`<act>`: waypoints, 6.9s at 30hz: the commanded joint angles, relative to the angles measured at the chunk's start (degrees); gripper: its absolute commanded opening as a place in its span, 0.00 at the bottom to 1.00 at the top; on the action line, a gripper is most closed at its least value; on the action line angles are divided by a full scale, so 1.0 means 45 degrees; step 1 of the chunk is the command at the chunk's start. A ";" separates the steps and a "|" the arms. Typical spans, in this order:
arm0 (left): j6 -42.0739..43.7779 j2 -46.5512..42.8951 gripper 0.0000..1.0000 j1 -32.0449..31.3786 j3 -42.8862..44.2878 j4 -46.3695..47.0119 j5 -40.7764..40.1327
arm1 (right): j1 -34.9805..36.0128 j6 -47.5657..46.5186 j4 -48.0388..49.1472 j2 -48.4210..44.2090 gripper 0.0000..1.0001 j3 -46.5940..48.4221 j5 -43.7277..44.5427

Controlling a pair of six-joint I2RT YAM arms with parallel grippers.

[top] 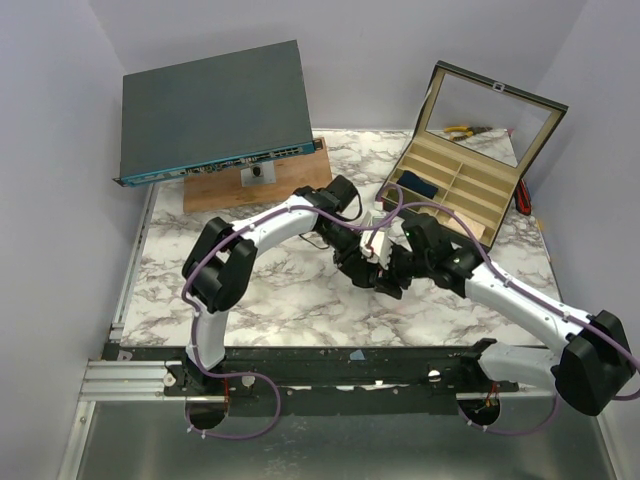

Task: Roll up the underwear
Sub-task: Place the underwear in the storage box.

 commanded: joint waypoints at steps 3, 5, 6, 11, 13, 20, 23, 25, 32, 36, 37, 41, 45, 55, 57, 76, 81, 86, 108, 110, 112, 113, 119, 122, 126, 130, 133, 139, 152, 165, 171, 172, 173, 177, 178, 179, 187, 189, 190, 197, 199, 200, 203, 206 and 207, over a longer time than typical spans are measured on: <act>-0.0144 0.0430 0.00 0.0030 0.0440 -0.0321 0.1204 | 0.0242 -0.0146 0.0374 0.0123 0.62 -0.0137 0.0611; -0.0183 0.0505 0.00 0.0041 0.0462 -0.0350 0.1406 | 0.0284 -0.0208 0.0331 0.0176 0.59 -0.0162 0.0650; -0.0217 0.0538 0.00 0.0056 0.0491 -0.0359 0.1503 | 0.0311 -0.0217 0.0330 0.0179 0.58 -0.0181 0.0660; -0.0301 0.0754 0.00 0.0105 0.0645 -0.0489 0.1984 | 0.0431 -0.0270 0.0224 0.0278 0.44 -0.0181 0.0772; -0.0306 0.0838 0.00 0.0128 0.0691 -0.0583 0.2122 | 0.0450 -0.0276 0.0179 0.0288 0.41 -0.0185 0.0737; -0.0281 0.0900 0.00 0.0207 0.0755 -0.0673 0.2206 | 0.0450 -0.0052 0.0062 0.0403 0.37 -0.0080 0.0696; -0.0269 0.0962 0.00 0.0222 0.0789 -0.0735 0.2196 | 0.0435 0.0060 -0.0083 0.0638 0.28 0.0019 0.0732; -0.0261 0.0950 0.00 0.0233 0.0788 -0.0732 0.2168 | 0.0450 0.0093 -0.0269 0.0768 0.21 0.0153 0.0682; -0.0117 0.0941 0.00 0.0247 0.0940 -0.0885 0.2229 | 0.0449 0.0315 -0.0140 0.0757 0.01 0.0303 0.1269; 0.0074 0.0960 0.09 0.0257 0.1026 -0.1123 0.2401 | 0.0450 0.0413 -0.0149 0.0460 0.01 0.0295 0.1297; 0.0127 0.0958 0.14 0.0288 0.1072 -0.1194 0.2388 | 0.0450 0.0410 -0.0193 0.0365 0.01 0.0302 0.1332; -0.0025 0.0906 0.47 0.0496 0.1111 -0.1072 0.2353 | 0.0435 0.0421 -0.0586 0.0007 0.01 0.0449 0.1402; -0.0134 0.0743 0.62 0.0850 0.1061 -0.0867 0.2228 | 0.0447 0.0565 -0.0852 -0.0419 0.01 0.0393 0.1793; 0.0246 -0.0735 0.84 0.1755 0.0602 -0.0576 0.1154 | 0.0164 0.0813 -0.1408 -0.1453 0.01 -0.0123 0.3240; 0.0508 -0.1208 0.87 0.1879 0.0339 -0.0579 0.0826 | -0.0393 0.0780 -0.1437 -0.1571 0.01 -0.0219 0.3479; 0.1286 -0.5142 0.88 0.1989 -0.3338 0.0909 -0.1282 | -0.9773 -0.3025 0.1656 0.4459 0.01 0.4231 0.3065; 0.1163 -0.5246 0.88 0.1988 -0.3391 0.0988 -0.1279 | -0.9860 -0.3916 0.3371 0.5748 0.01 0.4509 0.3872; 0.1178 -0.5227 0.88 0.1987 -0.3396 0.0891 -0.1369 | -0.9877 -0.4907 0.5129 0.6399 0.01 0.4111 0.4320; 0.1046 -0.4756 0.88 0.1981 -0.3132 0.0714 -0.1319 | -1.0011 -0.7064 0.7242 0.7445 0.01 0.2186 0.4327; 0.1036 -0.4729 0.88 0.1975 -0.3127 0.0715 -0.1295 | -1.0037 -0.7157 0.7258 0.7558 0.01 0.2146 0.4317; 0.1047 -0.4687 0.88 0.1978 -0.3122 0.0714 -0.1299 | -1.0089 -0.7343 0.7245 0.7677 0.01 0.2083 0.4341; 0.1047 -0.4684 0.88 0.1971 -0.3125 0.0714 -0.1307 | -1.0096 -0.7416 0.7250 0.7793 0.01 0.2101 0.4380; 0.1066 -0.4598 0.88 0.1983 -0.3073 0.0655 -0.1309 | -1.0307 -0.7830 0.5897 0.8223 0.01 0.2680 0.3956; 0.1046 -0.4551 0.88 0.1976 -0.3056 0.0646 -0.1329 | -1.0366 -0.7994 0.4803 0.8494 0.01 0.3136 0.3724; 0.1045 -0.4494 0.88 0.1978 -0.3021 0.0626 -0.1382 | -1.0414 -0.8162 0.3603 0.8782 0.06 0.3706 0.3425; 0.1066 -0.4504 0.88 0.1971 -0.3015 0.0616 -0.1449 | -1.0416 -0.8240 0.2653 0.8829 0.11 0.4038 0.3056; 0.1066 -0.4462 0.88 0.1978 -0.2995 0.0636 -0.1467 | -1.0416 -0.8288 0.2155 0.8893 0.17 0.4212 0.3030; 0.1064 -0.4453 0.88 0.1979 -0.2977 0.0617 -0.1464 | -1.0423 -0.8289 0.1732 0.8980 0.37 0.4360 0.3214; 0.1164 -0.4515 0.88 0.1989 -0.2996 0.0550 -0.1505 | -1.0539 -0.7864 0.0350 0.9069 0.57 0.5700 0.3032; 0.1183 -0.4442 0.88 0.1976 -0.2956 0.0561 -0.1475 | -1.0572 -0.7742 -0.1487 0.9584 0.67 0.7168 0.2615; 0.1203 -0.4444 0.88 0.1971 -0.2956 0.0558 -0.1480 | -1.0583 -0.7625 -0.2069 0.9806 0.74 0.7611 0.2437; 0.1193 -0.4441 0.88 0.1981 -0.2956 0.0558 -0.1485 | -1.0582 -0.7579 -0.2142 0.9819 0.75 0.7671 0.2376; 0.1203 -0.4431 0.88 0.1984 -0.2956 0.0558 -0.1503 | -1.0583 -0.7557 -0.2230 0.9822 0.75 0.7744 0.2328; 0.1190 -0.4431 0.88 0.1987 -0.2953 0.0558 -0.1505 | -1.0592 -0.7526 -0.2650 0.9858 0.75 0.8045 0.2170; 0.1184 -0.4441 0.88 0.1972 -0.2954 0.0544 -0.1514 | -1.0589 -0.7543 -0.2739 0.9890 0.75 0.8092 0.2191; 0.1183 -0.4461 0.88 0.1974 -0.2943 0.0541 -0.1519 | -1.0603 -0.7527 -0.2834 0.9917 0.75 0.8180 0.2179; 0.1203 -0.4394 0.88 0.1971 -0.2907 0.0538 -0.1524 | -1.0592 -0.7564 -0.3605 1.0166 0.72 0.8638 0.2129; 0.1202 -0.4373 0.88 0.1975 -0.2899 0.0538 -0.1534 | -1.0601 -0.7566 -0.3616 1.0231 0.70 0.8625 0.2137; 0.1203 -0.4375 0.88 0.1976 -0.2902 0.0538 -0.1524 | -1.0600 -0.7560 -0.3634 1.0247 0.69 0.8618 0.2125; 0.1183 -0.4372 0.88 0.1971 -0.2886 0.0499 -0.1555 | -1.0587 -0.7585 -0.3713 1.0427 0.56 0.8467 0.2039; 0.1183 -0.4372 0.88 0.1982 -0.2890 0.0499 -0.1544 | -1.0591 -0.7567 -0.3732 1.0489 0.51 0.8394 0.2012; 0.1172 -0.4382 0.88 0.1976 -0.2883 0.0504 -0.1560 | -1.0600 -0.7545 -0.3732 1.0531 0.48 0.8372 0.1972; 0.1164 -0.4372 0.88 0.1980 -0.2878 0.0501 -0.1564 | -1.0590 -0.7506 -0.3713 1.0670 0.31 0.8200 0.1997; 0.1160 -0.4353 0.88 0.1985 -0.2861 0.0501 -0.1569 | -1.0603 -0.7459 -0.3655 1.0873 0.14 0.7972 0.1960; 0.1181 -0.4355 0.88 0.1996 -0.2858 0.0518 -0.1565 | -1.0587 -0.7448 -0.3656 1.0948 0.09 0.7942 0.1934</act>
